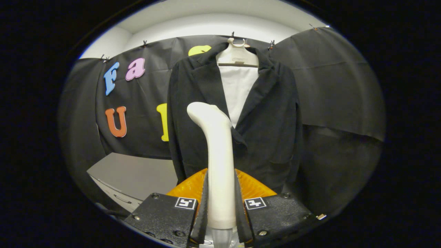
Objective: Iron the clothes twice with a garment steamer, once on the left side and once on the right side.
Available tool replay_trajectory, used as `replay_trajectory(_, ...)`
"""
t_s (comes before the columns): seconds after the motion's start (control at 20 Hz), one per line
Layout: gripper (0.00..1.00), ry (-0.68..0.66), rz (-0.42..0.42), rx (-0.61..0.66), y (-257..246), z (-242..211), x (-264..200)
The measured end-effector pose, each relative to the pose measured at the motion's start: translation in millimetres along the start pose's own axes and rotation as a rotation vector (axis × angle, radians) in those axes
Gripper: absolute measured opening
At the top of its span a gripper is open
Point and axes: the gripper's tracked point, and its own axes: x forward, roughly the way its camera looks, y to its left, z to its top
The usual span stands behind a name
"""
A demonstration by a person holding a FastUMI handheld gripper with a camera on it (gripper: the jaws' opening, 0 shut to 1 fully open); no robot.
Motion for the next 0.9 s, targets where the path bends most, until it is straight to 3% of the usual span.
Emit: replay_trajectory(0.9,0.38,0.207,-0.005,-0.025,-7,-110,14)
